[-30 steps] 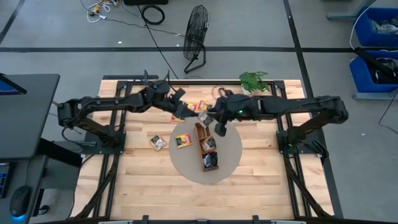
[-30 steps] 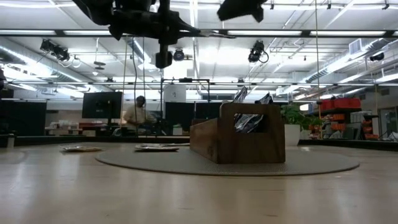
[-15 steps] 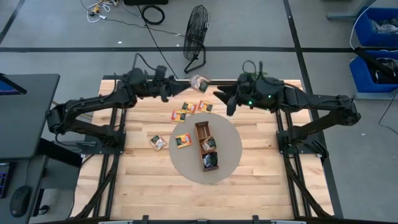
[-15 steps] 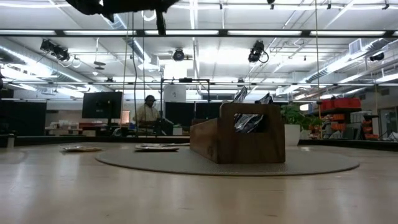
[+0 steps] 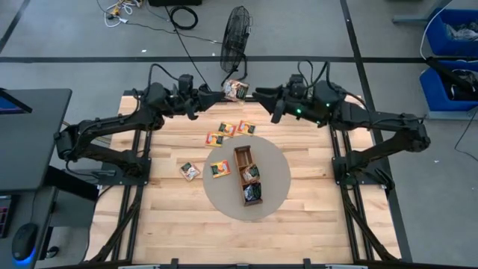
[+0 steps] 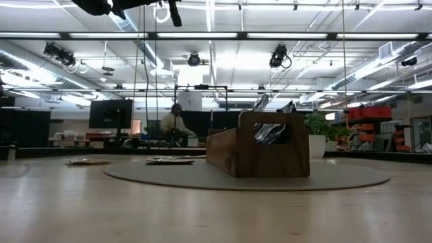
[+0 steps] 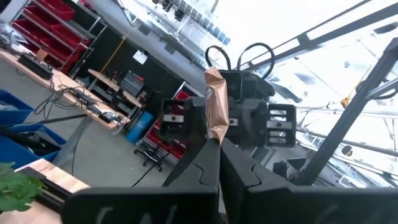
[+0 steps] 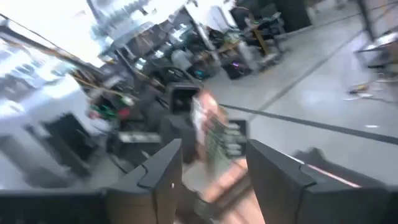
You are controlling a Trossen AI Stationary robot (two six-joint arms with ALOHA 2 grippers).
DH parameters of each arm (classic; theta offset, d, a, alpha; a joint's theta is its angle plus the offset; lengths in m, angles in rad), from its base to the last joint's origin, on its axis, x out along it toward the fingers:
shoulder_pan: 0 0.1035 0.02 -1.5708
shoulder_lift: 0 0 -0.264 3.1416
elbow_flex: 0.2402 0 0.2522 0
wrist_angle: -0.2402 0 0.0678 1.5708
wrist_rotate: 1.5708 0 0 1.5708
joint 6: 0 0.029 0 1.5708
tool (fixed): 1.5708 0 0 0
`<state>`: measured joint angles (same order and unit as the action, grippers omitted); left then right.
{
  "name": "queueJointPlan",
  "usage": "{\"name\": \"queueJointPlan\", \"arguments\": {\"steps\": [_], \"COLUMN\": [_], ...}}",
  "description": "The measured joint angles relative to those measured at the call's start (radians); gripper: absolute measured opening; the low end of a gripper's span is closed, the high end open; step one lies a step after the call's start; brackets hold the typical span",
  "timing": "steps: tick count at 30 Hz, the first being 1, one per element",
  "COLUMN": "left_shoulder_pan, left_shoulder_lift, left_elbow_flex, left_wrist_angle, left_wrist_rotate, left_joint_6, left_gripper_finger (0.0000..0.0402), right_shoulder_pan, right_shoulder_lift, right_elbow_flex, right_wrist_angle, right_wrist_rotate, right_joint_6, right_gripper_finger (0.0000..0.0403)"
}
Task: Pick & Place Tea
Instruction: Put the brown tea bag into the middle section of the wooden organizer
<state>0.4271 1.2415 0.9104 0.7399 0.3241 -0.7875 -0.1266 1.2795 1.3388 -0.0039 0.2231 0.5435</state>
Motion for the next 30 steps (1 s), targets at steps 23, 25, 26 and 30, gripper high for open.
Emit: {"name": "queueJointPlan", "arguments": {"steps": [23, 25, 26, 30], "left_shoulder_pan": [-0.005, -0.005, -0.005, -0.002], "left_shoulder_lift": [0.0, 0.0, 0.0, 0.0], "left_elbow_flex": [0.0, 0.0, 0.0, 0.0], "left_wrist_angle": [-0.019, -0.022, -0.024, -0.028], "left_wrist_rotate": [0.005, 0.004, 0.004, 0.013], "left_joint_6": [-0.005, -0.01, -0.012, -0.011], "left_gripper_finger": [0.0001, 0.0001, 0.0003, 0.0018], "right_shoulder_pan": [-0.063, -0.063, -0.063, -0.068], "right_shoulder_lift": [0.086, 0.086, 0.086, 0.085], "right_elbow_flex": [-0.001, -0.001, -0.001, -0.001], "right_wrist_angle": [0.121, 0.121, 0.121, 0.114], "right_wrist_rotate": [-0.19, -0.19, -0.189, -0.193], "right_joint_6": [0.046, 0.031, 0.029, 0.048], "right_gripper_finger": [0.0027, 0.0009, 0.0011, 0.0004]}}
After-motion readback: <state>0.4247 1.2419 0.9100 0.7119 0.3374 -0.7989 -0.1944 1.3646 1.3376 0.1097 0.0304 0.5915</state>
